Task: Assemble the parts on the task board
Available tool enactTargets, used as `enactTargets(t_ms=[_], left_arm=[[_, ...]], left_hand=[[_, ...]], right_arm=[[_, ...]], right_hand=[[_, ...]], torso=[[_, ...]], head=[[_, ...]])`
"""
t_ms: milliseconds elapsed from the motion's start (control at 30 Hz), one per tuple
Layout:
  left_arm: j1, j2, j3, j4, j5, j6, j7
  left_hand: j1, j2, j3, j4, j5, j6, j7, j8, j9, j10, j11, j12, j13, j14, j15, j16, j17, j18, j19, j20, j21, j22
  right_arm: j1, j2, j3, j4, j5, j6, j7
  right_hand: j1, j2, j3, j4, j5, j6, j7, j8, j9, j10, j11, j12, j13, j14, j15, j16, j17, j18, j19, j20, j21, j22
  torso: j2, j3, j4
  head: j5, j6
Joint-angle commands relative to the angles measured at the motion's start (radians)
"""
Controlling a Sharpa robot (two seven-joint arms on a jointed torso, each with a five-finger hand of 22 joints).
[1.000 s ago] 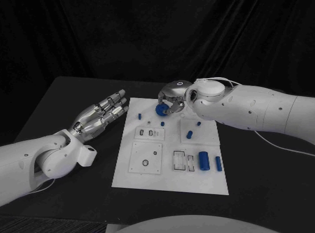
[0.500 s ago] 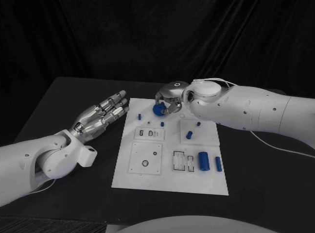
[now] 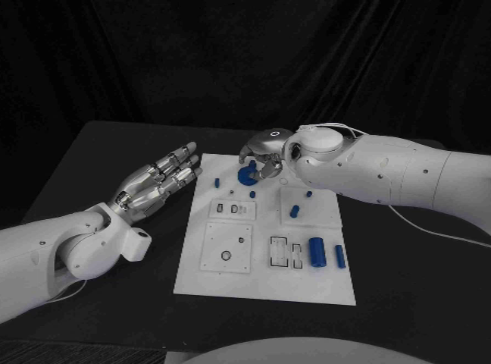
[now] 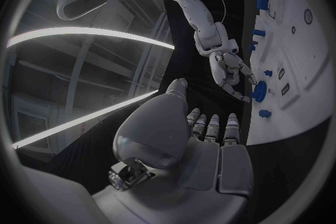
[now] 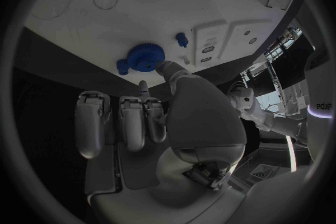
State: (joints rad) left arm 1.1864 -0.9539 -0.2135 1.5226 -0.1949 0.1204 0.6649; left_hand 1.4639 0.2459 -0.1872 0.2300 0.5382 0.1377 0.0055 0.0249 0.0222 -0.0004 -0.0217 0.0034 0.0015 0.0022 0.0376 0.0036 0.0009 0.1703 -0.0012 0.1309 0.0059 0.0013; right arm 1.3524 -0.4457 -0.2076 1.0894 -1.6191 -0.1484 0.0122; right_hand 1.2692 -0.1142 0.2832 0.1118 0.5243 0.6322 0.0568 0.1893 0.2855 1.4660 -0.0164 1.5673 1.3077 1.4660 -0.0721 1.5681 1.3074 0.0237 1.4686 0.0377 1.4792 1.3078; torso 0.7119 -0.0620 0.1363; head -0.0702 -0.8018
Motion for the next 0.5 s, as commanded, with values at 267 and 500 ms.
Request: enactTargets(t_ms=[267, 500], left_arm=[[0.002, -0.007, 0.001, 0.003, 0.0, 0.016, 0.005], [0.002, -0.017, 0.001, 0.006, 0.0, 0.012, 0.003]], left_hand=[[0.005, 0.006, 0.003, -0.008, 0.005, -0.003, 0.005, 0.004, 0.001, 0.0, 0.008, -0.003, -0.002, -0.002, 0.009, -0.004, -0.001, -0.005, 0.001, 0.009, -0.006, -0.001], [0.005, 0.006, 0.004, -0.009, 0.005, -0.002, 0.005, 0.004, 0.001, 0.0, 0.008, -0.003, -0.002, -0.002, 0.01, -0.004, -0.001, -0.006, 0.001, 0.01, -0.006, -0.001]], right_arm=[[0.009, -0.087, 0.0, 0.065, -0.002, -0.154, 0.052], [0.054, -0.272, 0.0, 0.221, -0.002, -0.177, 0.01]], right_hand=[[-0.026, -0.002, -0.018, 0.002, -0.114, 0.041, 0.006, -0.001, -0.02, 0.105, -0.007, 0.004, 0.263, 0.105, -0.005, 0.003, 0.263, 0.006, 0.036, -0.002, 0.003, 0.204], [-0.042, 0.007, -0.068, 0.032, -0.293, 0.102, 0.005, 0.013, -0.029, 0.105, -0.007, 0.004, 0.263, 0.105, -0.005, 0.003, 0.263, -0.002, 0.055, -0.002, 0.025, 0.22]], torso=[[0.0, -0.0001, -0.0001], [-0.001, 0.0003, -0.0016]], head=[[0.001, 0.005], [-0.009, 0.002]])
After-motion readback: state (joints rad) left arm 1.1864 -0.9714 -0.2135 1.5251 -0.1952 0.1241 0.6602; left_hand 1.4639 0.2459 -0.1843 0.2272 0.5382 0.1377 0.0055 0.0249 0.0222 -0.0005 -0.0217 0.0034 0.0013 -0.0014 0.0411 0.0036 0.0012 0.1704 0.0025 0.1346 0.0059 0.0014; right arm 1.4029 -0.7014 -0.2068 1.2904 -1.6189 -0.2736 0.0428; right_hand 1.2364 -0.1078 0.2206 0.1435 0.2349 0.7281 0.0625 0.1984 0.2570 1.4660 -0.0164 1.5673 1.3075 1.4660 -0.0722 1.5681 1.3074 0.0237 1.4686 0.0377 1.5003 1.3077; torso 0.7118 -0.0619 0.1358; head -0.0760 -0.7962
